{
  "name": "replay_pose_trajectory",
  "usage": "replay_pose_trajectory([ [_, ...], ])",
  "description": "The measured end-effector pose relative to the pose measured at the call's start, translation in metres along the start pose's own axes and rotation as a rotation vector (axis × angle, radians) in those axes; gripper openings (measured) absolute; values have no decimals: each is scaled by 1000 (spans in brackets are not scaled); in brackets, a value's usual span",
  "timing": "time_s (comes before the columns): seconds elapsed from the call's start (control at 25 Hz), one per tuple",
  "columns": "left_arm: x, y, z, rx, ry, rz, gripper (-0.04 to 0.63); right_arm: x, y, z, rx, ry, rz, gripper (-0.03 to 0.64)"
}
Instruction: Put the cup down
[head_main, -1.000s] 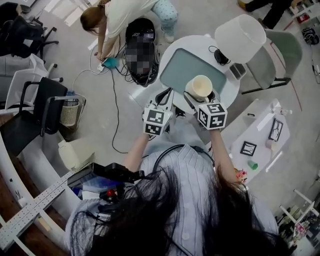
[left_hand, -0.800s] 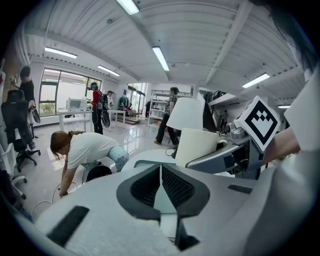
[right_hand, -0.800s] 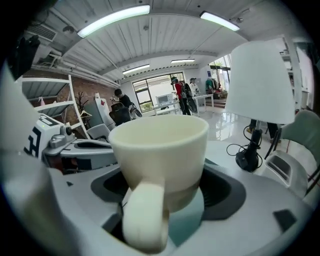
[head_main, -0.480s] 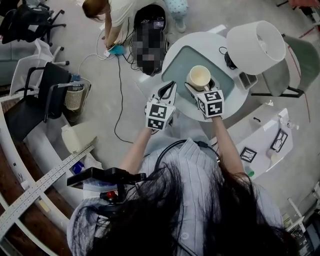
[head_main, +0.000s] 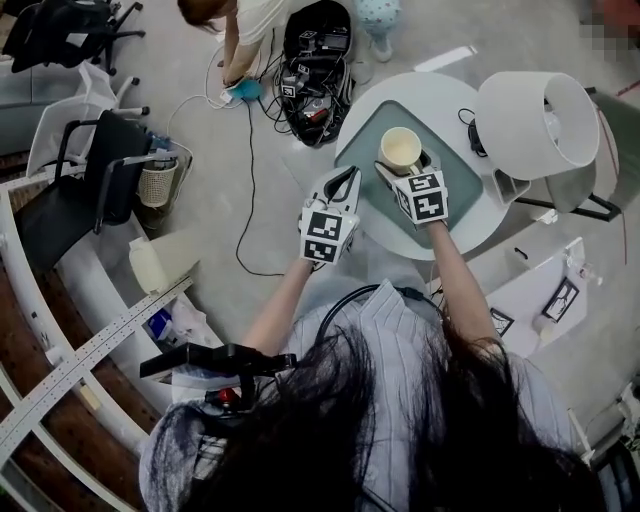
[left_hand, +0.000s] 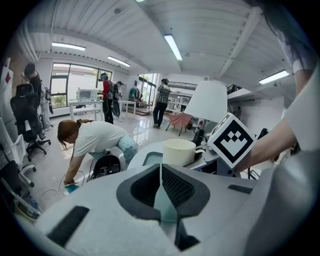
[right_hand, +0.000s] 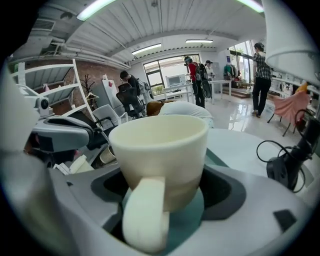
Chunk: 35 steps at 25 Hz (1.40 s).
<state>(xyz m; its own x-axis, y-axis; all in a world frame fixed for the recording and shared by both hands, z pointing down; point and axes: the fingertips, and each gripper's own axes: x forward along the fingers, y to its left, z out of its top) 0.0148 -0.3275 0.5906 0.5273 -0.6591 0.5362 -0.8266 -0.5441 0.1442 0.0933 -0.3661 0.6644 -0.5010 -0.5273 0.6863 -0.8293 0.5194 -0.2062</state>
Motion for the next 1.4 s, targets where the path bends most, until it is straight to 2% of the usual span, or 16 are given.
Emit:
replay_pose_trajectory([
  [0.28, 3, 12, -4, -12, 11, 21, 25, 29, -9, -8, -15, 55, -10, 400],
  [0.48, -1, 18, -6, -19, 20, 24, 25, 36, -12, -5, -21, 55, -24, 400],
  [0.96, -4, 23, -10, -11, 28, 9, 24, 45, -13, -4, -112, 83, -75, 400],
  [1.4, -24, 27, -14, 1, 17, 2, 25, 26, -14, -32, 43, 165, -123, 400],
])
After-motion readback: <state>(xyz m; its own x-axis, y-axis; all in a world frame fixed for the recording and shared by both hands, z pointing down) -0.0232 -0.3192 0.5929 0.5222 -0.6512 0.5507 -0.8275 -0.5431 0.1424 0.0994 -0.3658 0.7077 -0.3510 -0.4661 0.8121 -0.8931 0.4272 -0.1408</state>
